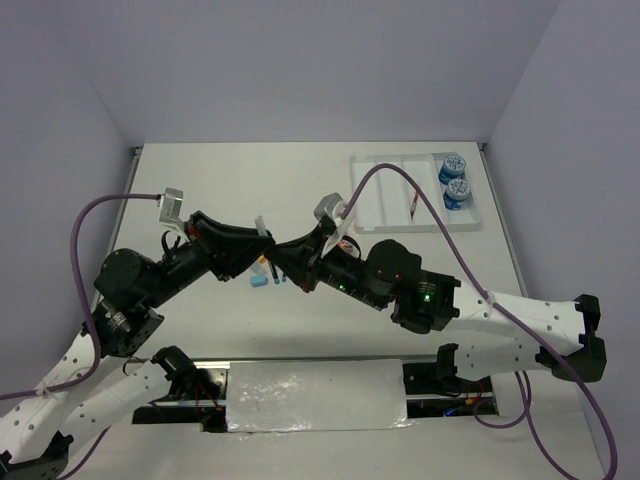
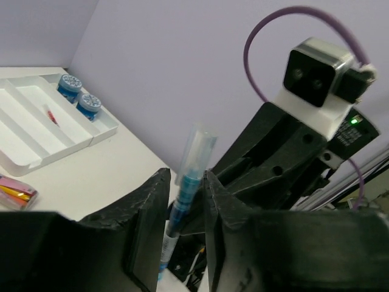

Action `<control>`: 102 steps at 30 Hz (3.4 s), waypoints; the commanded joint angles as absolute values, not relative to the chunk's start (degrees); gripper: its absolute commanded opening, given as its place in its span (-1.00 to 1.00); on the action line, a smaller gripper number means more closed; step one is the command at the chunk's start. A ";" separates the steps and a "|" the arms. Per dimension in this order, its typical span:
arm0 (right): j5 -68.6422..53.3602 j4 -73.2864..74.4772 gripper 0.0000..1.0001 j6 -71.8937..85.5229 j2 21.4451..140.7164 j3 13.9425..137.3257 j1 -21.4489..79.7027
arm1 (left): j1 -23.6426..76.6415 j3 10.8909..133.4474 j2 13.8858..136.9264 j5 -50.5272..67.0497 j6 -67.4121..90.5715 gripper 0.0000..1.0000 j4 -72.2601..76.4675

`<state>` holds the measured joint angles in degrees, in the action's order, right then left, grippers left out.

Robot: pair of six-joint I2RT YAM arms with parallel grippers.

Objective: Sort the stationery into containers
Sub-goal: Close the pen cap on the pen.

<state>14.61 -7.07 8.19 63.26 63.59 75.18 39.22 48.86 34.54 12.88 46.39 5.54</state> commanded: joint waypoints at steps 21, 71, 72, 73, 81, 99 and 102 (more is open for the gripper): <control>9.32 -8.71 -0.09 9.04 62.32 61.26 75.50 | 39.46 56.42 35.25 18.88 34.55 -1.00 4.65; -3.61 -11.25 -1.00 12.13 65.92 64.07 74.00 | 39.46 71.54 40.42 15.03 23.20 0.56 -9.49; -3.60 -10.90 -1.00 12.04 65.83 64.33 74.00 | 39.38 71.37 40.52 15.20 23.38 0.54 -9.49; -3.08 -10.46 -1.00 11.95 66.09 64.68 74.00 | 39.46 71.02 40.52 15.21 23.55 0.54 -9.32; -0.09 -7.39 -1.00 11.51 66.62 66.44 74.00 | 39.46 69.35 40.60 17.83 24.78 0.19 -8.00; 2.72 -5.01 -1.00 10.99 67.76 72.95 73.92 | 39.38 66.18 40.96 19.33 26.28 -0.82 -9.76; 2.55 -5.01 -1.00 10.11 67.94 74.88 73.92 | 39.37 65.39 41.22 20.56 27.07 -1.00 -9.49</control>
<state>2.26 0.12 11.20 68.25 69.19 74.19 39.20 66.87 40.66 17.93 27.20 -8.40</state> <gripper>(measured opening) 0.180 0.257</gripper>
